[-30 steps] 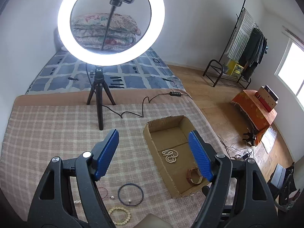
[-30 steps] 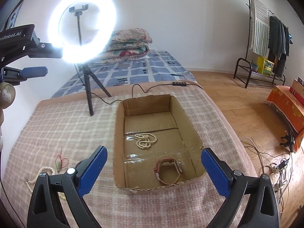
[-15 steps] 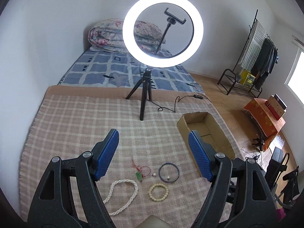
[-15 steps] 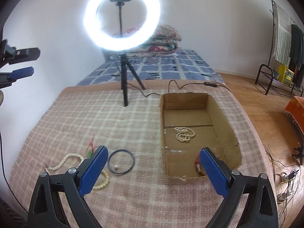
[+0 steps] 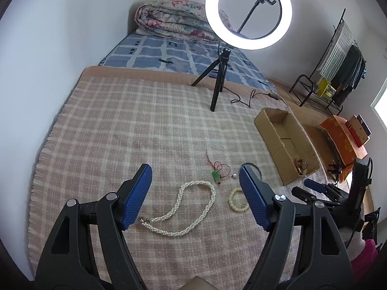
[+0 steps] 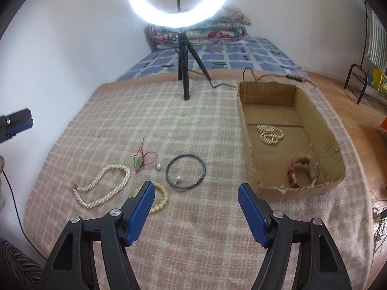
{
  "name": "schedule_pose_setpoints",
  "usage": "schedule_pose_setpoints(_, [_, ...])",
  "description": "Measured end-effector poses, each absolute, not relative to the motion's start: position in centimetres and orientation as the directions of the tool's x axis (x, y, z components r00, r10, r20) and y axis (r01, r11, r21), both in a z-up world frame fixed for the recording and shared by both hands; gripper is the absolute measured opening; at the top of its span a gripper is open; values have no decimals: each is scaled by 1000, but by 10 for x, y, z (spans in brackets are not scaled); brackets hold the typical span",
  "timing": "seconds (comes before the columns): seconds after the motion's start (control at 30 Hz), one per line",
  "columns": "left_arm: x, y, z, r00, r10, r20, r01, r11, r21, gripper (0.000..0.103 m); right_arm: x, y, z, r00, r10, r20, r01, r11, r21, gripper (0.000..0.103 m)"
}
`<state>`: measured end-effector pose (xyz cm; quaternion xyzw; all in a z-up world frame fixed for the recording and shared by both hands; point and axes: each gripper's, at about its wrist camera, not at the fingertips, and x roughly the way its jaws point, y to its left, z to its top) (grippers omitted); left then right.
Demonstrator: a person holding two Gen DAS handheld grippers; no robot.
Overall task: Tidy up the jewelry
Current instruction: 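Move both tools back to the remaining jewelry on the blanket, then close left gripper on the twisted pearl necklace while right gripper grasps the yellow bead bracelet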
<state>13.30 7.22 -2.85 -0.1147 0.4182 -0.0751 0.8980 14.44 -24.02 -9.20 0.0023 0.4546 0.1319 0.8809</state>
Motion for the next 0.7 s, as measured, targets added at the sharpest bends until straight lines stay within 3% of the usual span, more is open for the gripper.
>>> schedule_pose_setpoints(0.33, [139,89,-81,558,-226,-798,11,964,-265,68,151,-229,-125,444,256,-859,-214,961,176,60])
schedule_pose_setpoints(0.57, [144,82,-108,490,-248,-836,29,963,-269,58,164,-233,-151,363,297,-883,-163,954,253,45])
schedule_pose_setpoints(0.7, [149,77,-123,454,-241,-858,40,967,-251,56,171,-238,-169,315,328,-891,-120,945,305,42])
